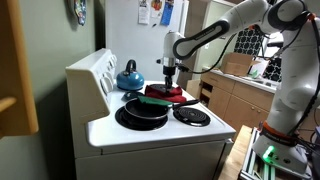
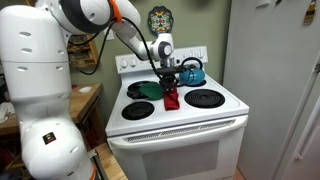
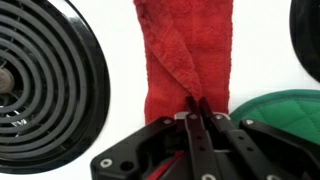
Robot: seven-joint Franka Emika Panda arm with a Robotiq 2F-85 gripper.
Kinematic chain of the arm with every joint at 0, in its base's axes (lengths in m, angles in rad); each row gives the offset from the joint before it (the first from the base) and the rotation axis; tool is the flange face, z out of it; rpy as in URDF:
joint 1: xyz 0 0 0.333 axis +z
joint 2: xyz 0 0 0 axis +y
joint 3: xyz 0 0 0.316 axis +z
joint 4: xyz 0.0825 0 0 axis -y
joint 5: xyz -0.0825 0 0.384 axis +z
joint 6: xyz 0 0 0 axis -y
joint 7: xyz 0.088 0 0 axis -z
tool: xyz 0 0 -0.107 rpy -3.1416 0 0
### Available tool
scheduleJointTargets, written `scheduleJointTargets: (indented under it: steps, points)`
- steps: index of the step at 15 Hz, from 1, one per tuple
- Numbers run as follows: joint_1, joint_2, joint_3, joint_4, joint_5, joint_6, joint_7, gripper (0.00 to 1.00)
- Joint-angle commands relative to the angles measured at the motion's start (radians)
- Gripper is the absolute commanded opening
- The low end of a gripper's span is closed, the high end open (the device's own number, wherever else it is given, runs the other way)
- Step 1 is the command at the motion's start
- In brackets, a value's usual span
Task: Pick up the cutlery and put them on the red cloth, fold the red cloth from left to right, fold the red cloth from right to left
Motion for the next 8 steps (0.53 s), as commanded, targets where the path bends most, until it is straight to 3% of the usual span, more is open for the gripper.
scheduleJointTargets:
  steps: [1, 8]
  points:
    - [-0.005, -0.003, 0.014, -0.022, 0.073, -0.018, -0.057, 0.01]
    - [-0.003, 0.002, 0.019, -0.029, 0.134, -0.068, -0.062, 0.01]
